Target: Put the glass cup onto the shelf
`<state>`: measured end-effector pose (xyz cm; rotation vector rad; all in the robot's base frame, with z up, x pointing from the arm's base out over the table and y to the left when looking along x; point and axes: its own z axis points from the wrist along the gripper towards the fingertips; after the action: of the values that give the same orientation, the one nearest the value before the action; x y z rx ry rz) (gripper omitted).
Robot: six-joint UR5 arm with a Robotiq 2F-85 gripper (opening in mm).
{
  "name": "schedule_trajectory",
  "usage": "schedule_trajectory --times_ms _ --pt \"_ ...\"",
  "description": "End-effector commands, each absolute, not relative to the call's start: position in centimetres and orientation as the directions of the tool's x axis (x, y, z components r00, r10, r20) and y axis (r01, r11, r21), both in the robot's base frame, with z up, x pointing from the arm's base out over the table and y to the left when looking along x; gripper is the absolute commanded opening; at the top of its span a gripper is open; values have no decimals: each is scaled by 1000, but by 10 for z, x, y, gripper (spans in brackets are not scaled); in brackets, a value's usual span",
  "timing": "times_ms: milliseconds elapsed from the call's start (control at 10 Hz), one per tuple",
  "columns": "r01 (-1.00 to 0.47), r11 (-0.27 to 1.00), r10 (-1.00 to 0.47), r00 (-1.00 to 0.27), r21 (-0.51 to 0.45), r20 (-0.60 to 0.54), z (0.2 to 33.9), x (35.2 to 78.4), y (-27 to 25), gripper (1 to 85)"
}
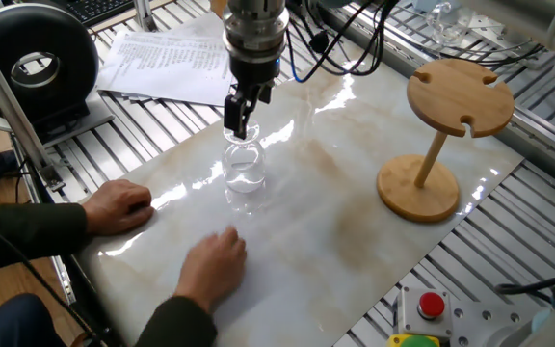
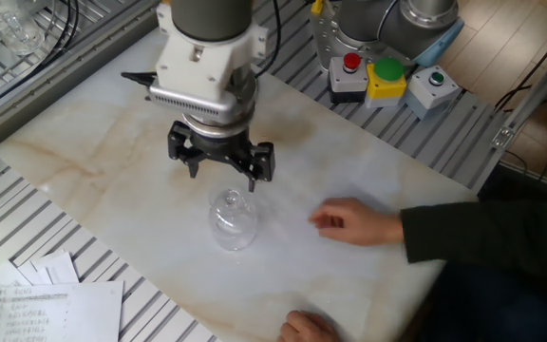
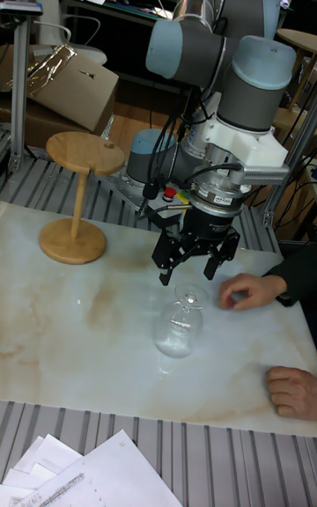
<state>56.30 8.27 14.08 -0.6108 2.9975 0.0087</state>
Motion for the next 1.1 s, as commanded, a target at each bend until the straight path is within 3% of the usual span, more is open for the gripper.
schedule_trajectory --times_ms 0,1000 --pt "-381 925 -380 -920 -6 -98 131 567 96 850" --pt "-392 919 -393 -913 -37 -107 117 570 96 823"
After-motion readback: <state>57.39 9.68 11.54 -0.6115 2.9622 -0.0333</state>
